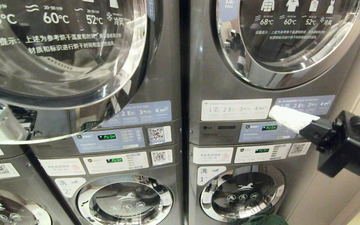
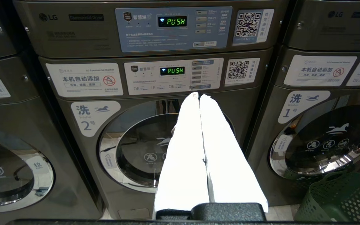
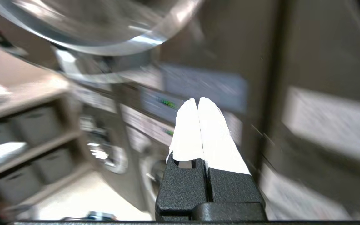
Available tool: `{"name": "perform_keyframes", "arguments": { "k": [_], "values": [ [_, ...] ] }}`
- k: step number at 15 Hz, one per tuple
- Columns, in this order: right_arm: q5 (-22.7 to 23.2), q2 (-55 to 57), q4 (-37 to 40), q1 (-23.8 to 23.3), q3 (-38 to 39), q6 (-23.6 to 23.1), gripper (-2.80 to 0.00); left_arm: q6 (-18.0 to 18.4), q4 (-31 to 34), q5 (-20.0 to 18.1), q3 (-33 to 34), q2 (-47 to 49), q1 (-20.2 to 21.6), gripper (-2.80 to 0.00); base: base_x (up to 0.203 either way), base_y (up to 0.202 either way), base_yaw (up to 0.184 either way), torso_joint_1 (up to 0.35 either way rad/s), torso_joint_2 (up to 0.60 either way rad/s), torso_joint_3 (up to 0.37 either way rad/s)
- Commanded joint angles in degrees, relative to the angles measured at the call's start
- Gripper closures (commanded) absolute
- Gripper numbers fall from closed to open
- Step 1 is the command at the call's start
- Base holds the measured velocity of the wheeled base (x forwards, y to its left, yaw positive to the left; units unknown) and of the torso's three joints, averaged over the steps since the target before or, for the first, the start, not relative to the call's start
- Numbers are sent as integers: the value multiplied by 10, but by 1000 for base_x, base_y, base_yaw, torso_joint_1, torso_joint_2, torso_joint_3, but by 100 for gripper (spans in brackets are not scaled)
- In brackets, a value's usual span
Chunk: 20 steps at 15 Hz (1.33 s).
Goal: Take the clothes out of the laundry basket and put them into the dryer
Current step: Close the dryer
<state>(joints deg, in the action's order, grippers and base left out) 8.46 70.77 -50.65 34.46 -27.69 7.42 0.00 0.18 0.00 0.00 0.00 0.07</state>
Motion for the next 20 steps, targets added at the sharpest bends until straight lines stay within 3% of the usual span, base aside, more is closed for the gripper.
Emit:
{"name": "perform_keyframes", "arguments": {
  "k": [1, 4, 7, 9, 13, 15, 16, 18, 19, 20],
  "values": [
    [-34, -31, 4, -34, 60, 1, 0, 0, 0, 0, 0, -1, 0, 0, 0, 0, 0, 0, 0, 0],
    [-55, -101, 17, -136, 150, 6, 0, 0, 0, 0, 0, -1, 0, 0, 0, 0, 0, 0, 0, 0],
    [-86, -155, 30, -302, 185, 1, 0, 0, 0, 0, 0, -1, 0, 0, 0, 0, 0, 0, 0, 0],
    [-114, -254, 43, -368, 226, -7, 0, 0, 0, 0, 0, -1, 0, 0, 0, 0, 0, 0, 0, 0],
    [-99, -514, 244, -396, 258, -55, 0, 0, 0, -1, 0, -1, 0, 0, 0, 0, 0, 0, 0, 0],
    [-65, -559, 429, -404, 260, -58, 0, 0, 0, 0, 0, -1, 0, 0, 0, 0, 0, 0, 0, 0],
    [-47, -557, 508, -398, 255, -42, 0, 2, 0, -1, 0, -1, 0, 0, 0, 0, 0, 0, 0, 0],
    [-29, -569, 552, -335, 246, -33, 0, 0, 0, 0, 0, -1, 0, 0, 0, 0, 0, 0, 0, 0],
    [-26, -574, 558, -320, 241, -71, 0, 0, 0, 0, 0, -1, 0, 0, 0, 0, 0, 0, 0, 0],
    [-25, -577, 564, -321, 240, -147, 0, 0, 0, 0, 0, -1, 0, 0, 0, 0, 0, 0, 0, 0]
  ]
}}
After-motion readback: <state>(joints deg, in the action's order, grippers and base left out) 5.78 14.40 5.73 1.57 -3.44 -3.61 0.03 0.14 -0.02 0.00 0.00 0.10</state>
